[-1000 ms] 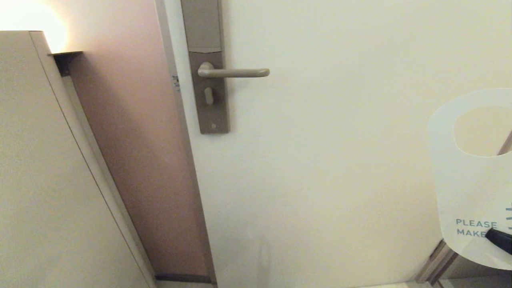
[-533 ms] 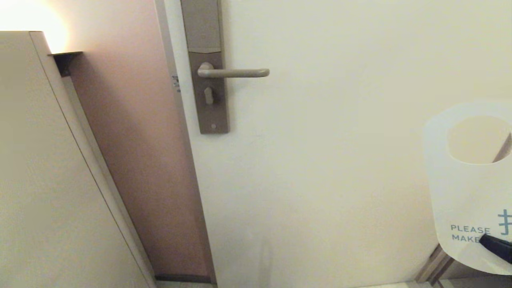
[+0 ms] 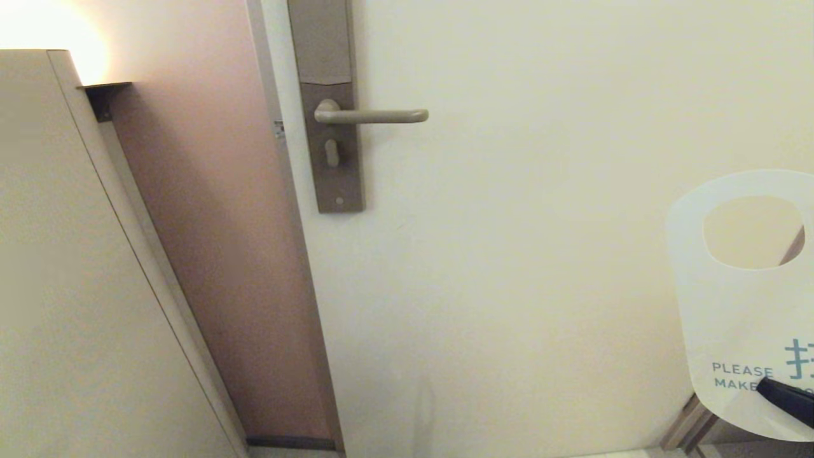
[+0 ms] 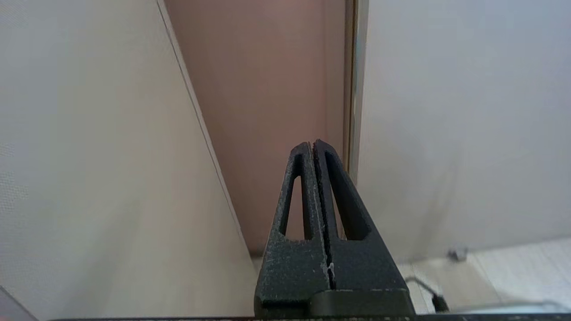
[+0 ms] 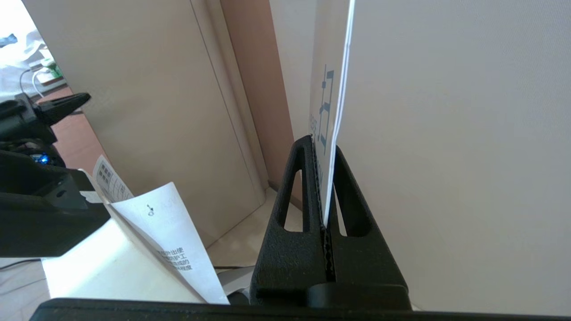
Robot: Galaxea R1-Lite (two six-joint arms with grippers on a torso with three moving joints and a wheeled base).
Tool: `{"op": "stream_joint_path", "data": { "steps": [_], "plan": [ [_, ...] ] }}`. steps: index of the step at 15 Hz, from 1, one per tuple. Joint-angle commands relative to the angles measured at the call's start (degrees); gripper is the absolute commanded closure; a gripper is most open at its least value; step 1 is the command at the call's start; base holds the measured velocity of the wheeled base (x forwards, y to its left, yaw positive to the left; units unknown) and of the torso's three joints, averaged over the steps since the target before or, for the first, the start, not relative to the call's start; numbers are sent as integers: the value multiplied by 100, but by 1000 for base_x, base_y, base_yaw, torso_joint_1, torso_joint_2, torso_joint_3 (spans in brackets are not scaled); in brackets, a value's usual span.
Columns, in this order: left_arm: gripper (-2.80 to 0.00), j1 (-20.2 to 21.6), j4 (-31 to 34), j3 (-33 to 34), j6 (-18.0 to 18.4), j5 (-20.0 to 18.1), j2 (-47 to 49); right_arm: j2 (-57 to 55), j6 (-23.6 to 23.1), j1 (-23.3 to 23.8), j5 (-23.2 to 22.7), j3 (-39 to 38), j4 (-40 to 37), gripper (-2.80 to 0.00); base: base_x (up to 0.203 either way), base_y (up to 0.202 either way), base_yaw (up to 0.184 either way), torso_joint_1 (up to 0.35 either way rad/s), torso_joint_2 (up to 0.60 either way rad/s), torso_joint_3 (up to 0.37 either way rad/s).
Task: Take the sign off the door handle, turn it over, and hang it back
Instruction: Hang the sign back with the other side facing out
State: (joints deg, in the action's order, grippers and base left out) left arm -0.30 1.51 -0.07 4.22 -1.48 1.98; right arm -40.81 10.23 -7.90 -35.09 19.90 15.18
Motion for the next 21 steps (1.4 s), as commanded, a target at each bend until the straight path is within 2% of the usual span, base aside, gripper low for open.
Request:
{"op": "stream_joint_path", "data": {
  "steps": [1, 6, 11, 13, 19, 21],
  "plan": [
    [0, 13, -7, 7, 7, 12, -198, -6, 6, -1, 7, -3, 11, 0, 0, 0, 0, 0, 0, 0],
    [0, 13, -19, 7, -272, 60, -198, -296, 14, -1, 649, 48, 123, 0, 0, 0, 0, 0, 0, 0],
    [0, 13, -19, 7, -272, 60, -198, -1397, 10, -1, 1250, 123, 1384, 0, 0, 0, 0, 0, 0, 0],
    [0, 13, -19, 7, -272, 60, -198, -1682, -2, -1, 1409, 318, 1660, 0, 0, 0, 0, 0, 0, 0],
    [0, 13, -19, 7, -272, 60, -198, -1991, 6, -1, 1468, 532, 1749, 0, 0, 0, 0, 0, 0, 0],
    [0, 13, -19, 7, -272, 60, -198, -2192, -42, -1, 1470, 590, 1996, 0, 0, 0, 0, 0, 0, 0]
  ]
}}
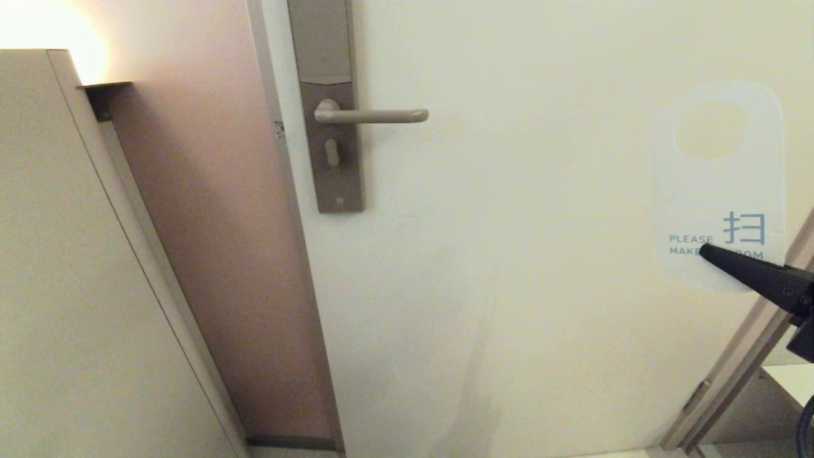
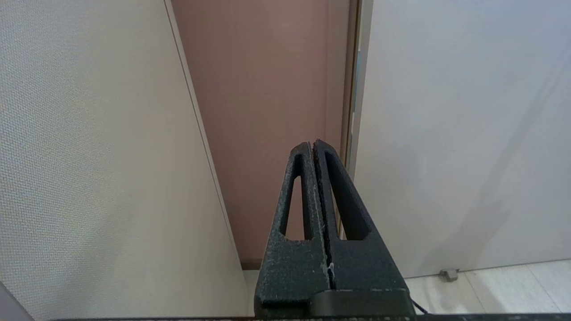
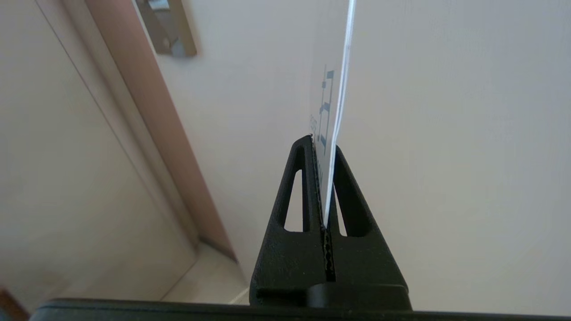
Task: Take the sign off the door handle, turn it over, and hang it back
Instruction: Hang the sign back with the other side facing out
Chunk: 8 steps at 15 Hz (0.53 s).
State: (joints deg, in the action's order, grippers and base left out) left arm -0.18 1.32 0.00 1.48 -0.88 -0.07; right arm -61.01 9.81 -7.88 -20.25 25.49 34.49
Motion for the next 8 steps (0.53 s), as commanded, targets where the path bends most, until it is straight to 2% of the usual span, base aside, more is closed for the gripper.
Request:
{"op": "stream_joint_path", "data": {
  "steps": [1, 4, 8],
  "plan": [
    [0, 1, 0, 0, 2, 0, 7, -341, -93, -4, -11, 89, 241, 0, 0, 0, 0, 0, 0, 0],
    [0, 1, 0, 0, 2, 0, 7, -794, -526, -12, 91, 329, 642, 0, 0, 0, 0, 0, 0, 0],
    [0, 1, 0, 0, 2, 0, 7, -820, -905, -38, 72, 413, 664, 0, 0, 0, 0, 0, 0, 0]
  ]
}}
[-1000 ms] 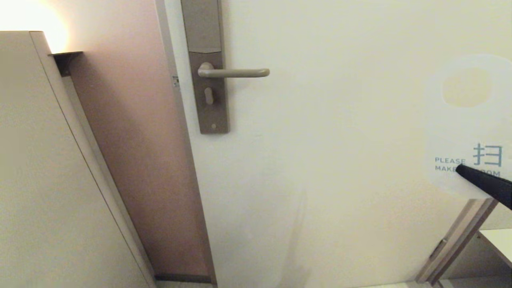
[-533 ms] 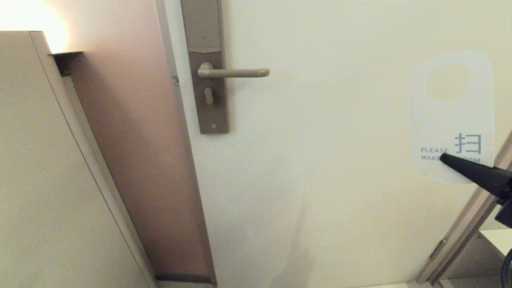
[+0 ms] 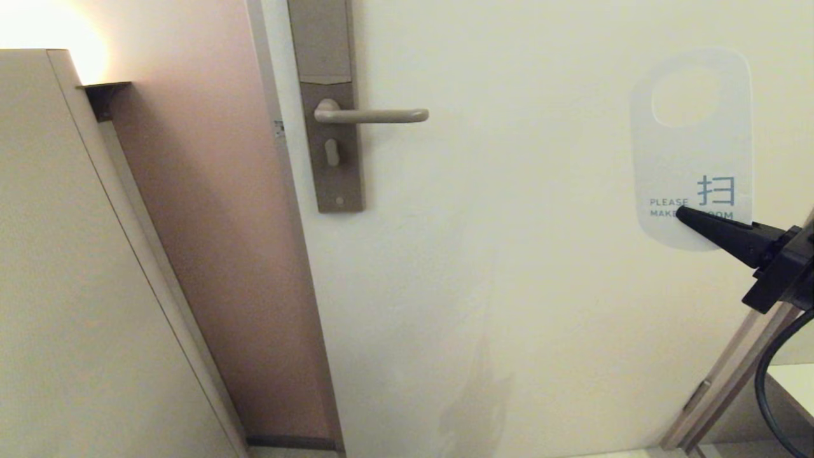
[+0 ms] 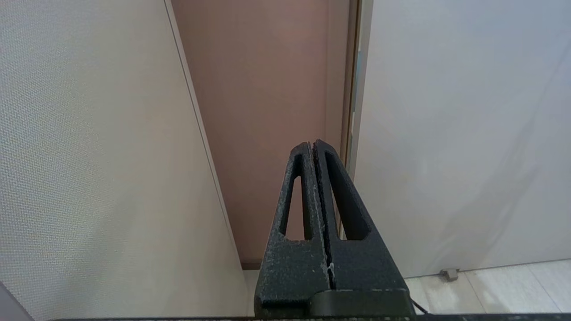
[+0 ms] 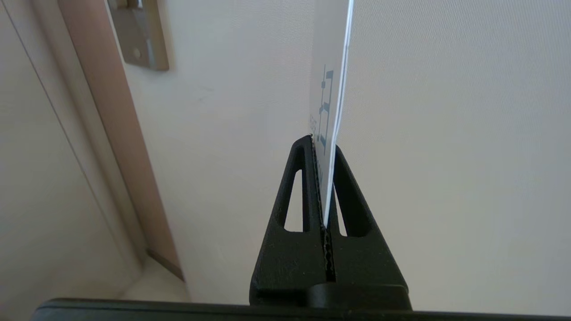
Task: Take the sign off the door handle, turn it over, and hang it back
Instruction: Hang the sign back with the other side facing out
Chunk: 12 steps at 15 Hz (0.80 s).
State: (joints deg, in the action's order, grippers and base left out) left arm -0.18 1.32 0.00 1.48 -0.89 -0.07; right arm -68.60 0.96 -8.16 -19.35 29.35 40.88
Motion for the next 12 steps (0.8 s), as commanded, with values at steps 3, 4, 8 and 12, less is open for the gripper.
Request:
{"op": "stream_joint_path", "data": {
  "steps": [3, 4, 8, 12],
  "plan": [
    [0, 1, 0, 0, 1, 1, 7, -235, -216, -51, -68, 175, 26, 0, 0, 0, 0, 0, 0, 0],
    [0, 1, 0, 0, 1, 1, 7, -321, -222, -124, -76, 203, 30, 0, 0, 0, 0, 0, 0, 0],
    [0, 1, 0, 0, 1, 1, 7, -609, -194, -391, -78, 286, 105, 0, 0, 0, 0, 0, 0, 0],
    [0, 1, 0, 0, 1, 1, 7, -1047, -111, -484, -78, 854, 96, 0, 0, 0, 0, 0, 0, 0]
  ]
}}
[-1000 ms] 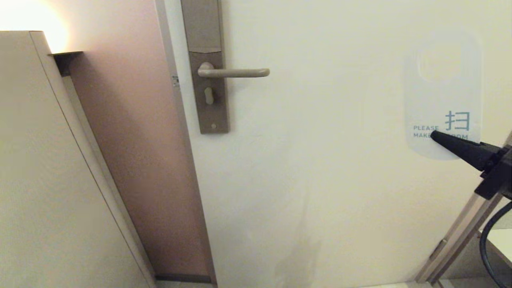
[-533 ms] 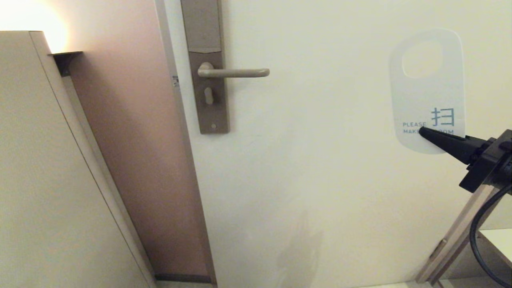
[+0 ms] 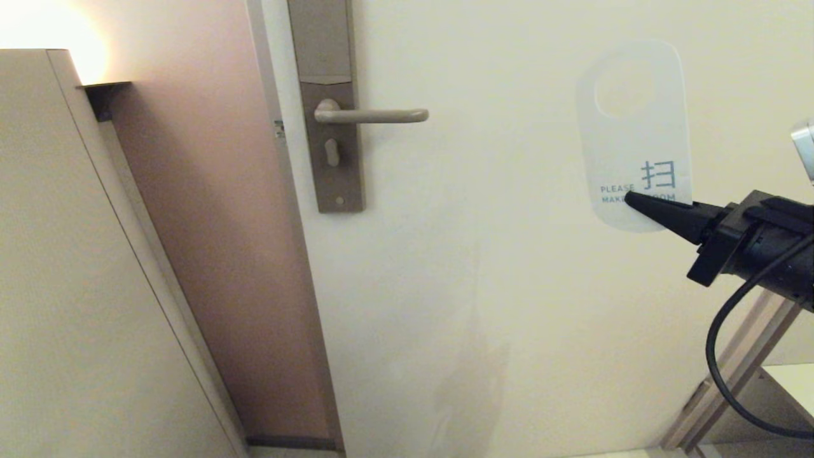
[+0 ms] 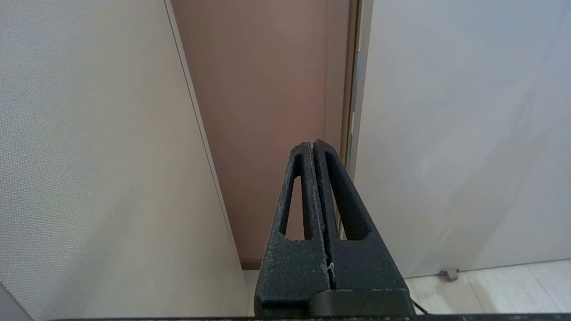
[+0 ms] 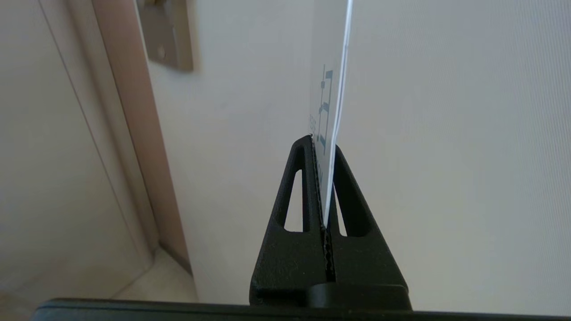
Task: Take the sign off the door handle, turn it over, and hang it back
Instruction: Hang the sign back with the other side facing out
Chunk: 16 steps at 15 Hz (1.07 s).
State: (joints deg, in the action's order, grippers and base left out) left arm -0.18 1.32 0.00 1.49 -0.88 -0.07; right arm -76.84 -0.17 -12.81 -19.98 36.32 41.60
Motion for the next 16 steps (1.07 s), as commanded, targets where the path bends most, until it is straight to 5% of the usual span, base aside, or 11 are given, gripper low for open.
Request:
{"op": "stream_joint_path", "data": {
  "steps": [1, 16],
  "plan": [
    [0, 1, 0, 0, 1, 0, 7, -371, 7, -25, -15, 333, 20, 0, 0, 0, 0, 0, 0, 0],
    [0, 1, 0, 0, 1, -8, 7, -1394, -62, -1027, 20, 1281, 231, 0, 0, 0, 0, 0, 0, 0]
  ]
}}
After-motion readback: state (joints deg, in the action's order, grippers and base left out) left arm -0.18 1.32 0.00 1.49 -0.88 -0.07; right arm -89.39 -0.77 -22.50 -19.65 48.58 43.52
